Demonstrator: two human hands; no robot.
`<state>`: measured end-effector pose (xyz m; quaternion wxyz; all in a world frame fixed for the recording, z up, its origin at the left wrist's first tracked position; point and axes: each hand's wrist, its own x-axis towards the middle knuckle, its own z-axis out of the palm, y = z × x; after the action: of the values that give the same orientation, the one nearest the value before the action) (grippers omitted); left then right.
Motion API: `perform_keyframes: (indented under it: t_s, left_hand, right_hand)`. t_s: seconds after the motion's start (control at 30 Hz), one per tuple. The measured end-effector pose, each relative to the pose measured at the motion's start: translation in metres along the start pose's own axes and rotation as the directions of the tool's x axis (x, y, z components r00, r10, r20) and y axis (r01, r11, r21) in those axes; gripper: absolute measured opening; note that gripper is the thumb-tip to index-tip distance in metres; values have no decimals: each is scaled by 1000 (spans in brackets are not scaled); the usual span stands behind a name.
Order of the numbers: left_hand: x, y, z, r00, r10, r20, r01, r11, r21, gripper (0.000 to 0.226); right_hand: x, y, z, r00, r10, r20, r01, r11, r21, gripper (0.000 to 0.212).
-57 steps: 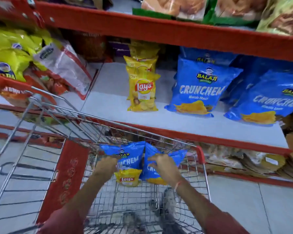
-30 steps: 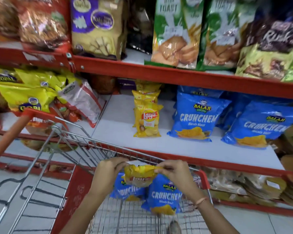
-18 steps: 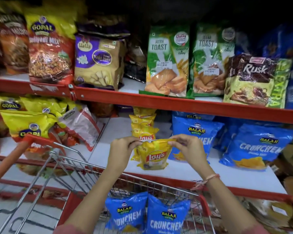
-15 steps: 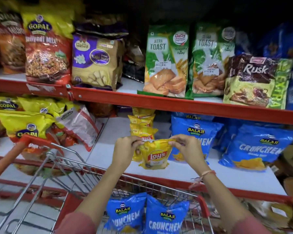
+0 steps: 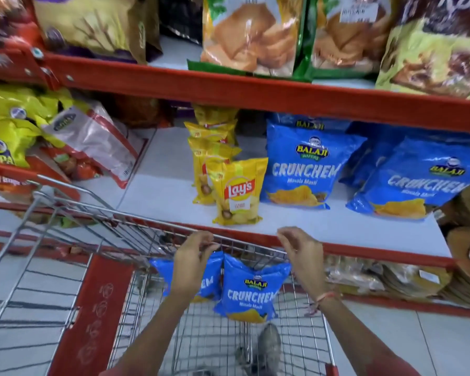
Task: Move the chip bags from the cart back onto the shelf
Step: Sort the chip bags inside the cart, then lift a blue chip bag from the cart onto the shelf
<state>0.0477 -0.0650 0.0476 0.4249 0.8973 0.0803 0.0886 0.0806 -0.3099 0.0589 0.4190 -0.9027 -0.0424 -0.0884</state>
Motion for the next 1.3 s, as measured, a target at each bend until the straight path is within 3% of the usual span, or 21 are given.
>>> perform_keyframes:
  t_s: [0.07,0.17,0.27,0.37,0.4,0.47,0.53,0.57,0.7,0.8,0.93,1.0,1.1,1.2,1.3]
  left_hand:
    - [-6,-13,19,973,-39,226,-2,984,177,24]
    - [-3,-22,44,862,-122,492,-102,909,404,34]
    - [6,-28,72,770,-137,623,-266,819,509,45]
    - [10,-39,96,670,-197,716,-487,612,624,61]
    - [8,-43,103,665,-214,715,-525,547,652,62]
    - [5,-43,112,737,-162,657,-522,481,704,57]
    - [5,-33,118,765,-159,624,-513,436,740,49]
    - [3,-36,119,769,-167,618,-498,450,741,46]
    - [-9,-42,120,732,-159,662,-565,400,721,46]
    - [-21,-41,106,737,-135,662,-549,453,703,39]
    - [-32,-30,75,812,-197,550,-315,644,697,29]
    - [-34,-21,55,830,-199,521,-188,780,597,23]
    - [-39,-3,25,894,-107,435,-73,923,377,17]
    - [-40,22,-4,969,44,242,-96,973,210,8]
    - [-34,52,-27,978,181,99,-193,973,126,8]
  right_hand:
    - [-14,22,8,988,15,154,8,989,-150,7]
    - [-22,51,18,905,133,405,61,900,-432,16]
    - [-21,73,24,792,239,561,214,753,-623,26]
    - [-18,91,32,766,204,609,309,714,-628,37]
    - [-15,96,34,786,153,599,339,703,-625,39]
    - [-13,103,38,808,119,577,372,658,-655,44]
    - [-17,111,46,728,194,657,406,651,-642,45]
    - [-20,109,47,696,225,682,424,637,-643,43]
    - [-28,102,42,732,229,641,404,611,-680,23]
    - [-43,95,33,700,219,680,395,674,-624,27]
    - [-62,74,4,783,174,597,310,724,-617,42]
    - [-73,63,-8,799,194,569,250,754,-608,44]
    - [-78,32,-30,883,122,454,185,798,-574,49]
    - [-76,1,-55,949,-47,312,216,817,-534,65]
    - [-68,-19,-81,979,-149,141,197,875,-443,48]
